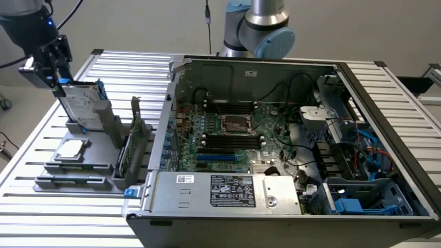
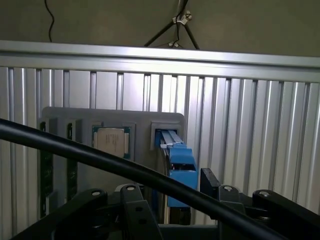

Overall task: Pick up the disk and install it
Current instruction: 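Pick up the disk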

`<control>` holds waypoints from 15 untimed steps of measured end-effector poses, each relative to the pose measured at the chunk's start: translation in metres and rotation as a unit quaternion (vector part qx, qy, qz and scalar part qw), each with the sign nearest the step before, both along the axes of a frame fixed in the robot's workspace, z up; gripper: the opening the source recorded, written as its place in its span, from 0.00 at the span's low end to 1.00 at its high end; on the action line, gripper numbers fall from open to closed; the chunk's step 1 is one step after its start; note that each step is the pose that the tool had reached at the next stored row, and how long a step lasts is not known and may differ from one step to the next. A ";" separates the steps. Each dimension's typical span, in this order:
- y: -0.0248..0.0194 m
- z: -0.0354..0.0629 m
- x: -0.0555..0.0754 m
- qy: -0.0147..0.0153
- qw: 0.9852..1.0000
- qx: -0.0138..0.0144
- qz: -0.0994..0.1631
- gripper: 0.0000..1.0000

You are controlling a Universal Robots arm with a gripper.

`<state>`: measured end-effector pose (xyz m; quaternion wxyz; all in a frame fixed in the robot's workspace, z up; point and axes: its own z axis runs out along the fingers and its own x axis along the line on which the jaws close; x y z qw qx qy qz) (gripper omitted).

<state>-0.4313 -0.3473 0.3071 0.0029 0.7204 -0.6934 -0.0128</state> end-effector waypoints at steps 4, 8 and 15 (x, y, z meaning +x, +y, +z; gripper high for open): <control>0.0000 -0.0043 0.000 0.000 1.000 0.001 -0.001 0.54; 0.0000 -0.0088 0.000 0.000 1.000 0.002 -0.002 0.54; 0.0000 -0.0146 -0.001 0.000 1.000 0.008 -0.002 0.54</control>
